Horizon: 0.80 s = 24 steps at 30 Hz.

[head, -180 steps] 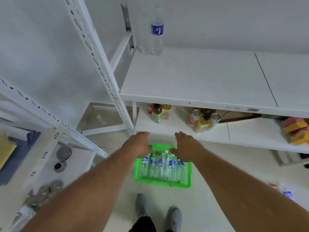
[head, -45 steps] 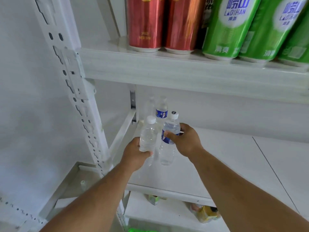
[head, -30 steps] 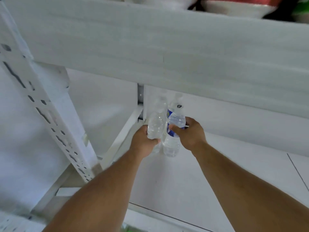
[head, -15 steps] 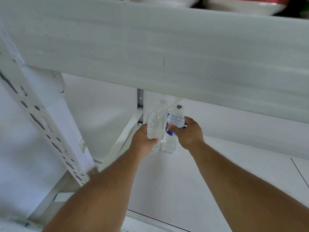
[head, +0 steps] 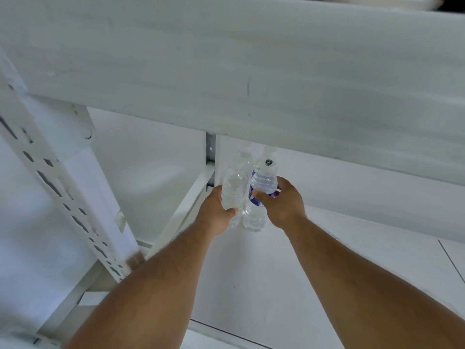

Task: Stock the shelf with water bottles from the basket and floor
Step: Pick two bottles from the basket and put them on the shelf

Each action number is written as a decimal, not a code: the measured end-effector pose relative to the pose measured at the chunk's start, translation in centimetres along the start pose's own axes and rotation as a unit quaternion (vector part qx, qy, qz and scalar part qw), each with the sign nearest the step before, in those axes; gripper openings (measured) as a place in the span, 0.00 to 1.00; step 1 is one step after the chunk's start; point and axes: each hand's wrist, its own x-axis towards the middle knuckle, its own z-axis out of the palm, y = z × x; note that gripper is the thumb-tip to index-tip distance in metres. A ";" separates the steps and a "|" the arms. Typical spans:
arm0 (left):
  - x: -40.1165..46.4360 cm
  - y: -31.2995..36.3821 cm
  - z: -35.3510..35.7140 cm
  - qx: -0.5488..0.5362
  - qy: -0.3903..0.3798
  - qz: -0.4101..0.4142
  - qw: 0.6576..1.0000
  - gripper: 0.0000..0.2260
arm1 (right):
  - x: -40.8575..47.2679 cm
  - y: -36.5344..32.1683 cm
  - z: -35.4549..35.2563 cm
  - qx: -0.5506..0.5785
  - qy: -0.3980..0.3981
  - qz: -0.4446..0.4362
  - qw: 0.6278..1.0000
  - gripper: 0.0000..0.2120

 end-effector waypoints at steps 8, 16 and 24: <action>0.2 0.1 0.2 0.031 -0.005 -0.001 1.000 0.29 | 0.5 0.3 -0.1 -0.001 -0.002 -0.001 1.000 0.11; 0.3 0.5 0.1 0.041 -0.015 -0.008 0.999 0.28 | 0.4 0.3 -0.2 -0.012 -0.001 -0.011 1.000 0.10; 0.2 -0.3 0.4 0.026 -0.028 -0.028 0.999 0.30 | 0.0 0.3 0.0 -0.016 -0.012 -0.005 1.000 0.12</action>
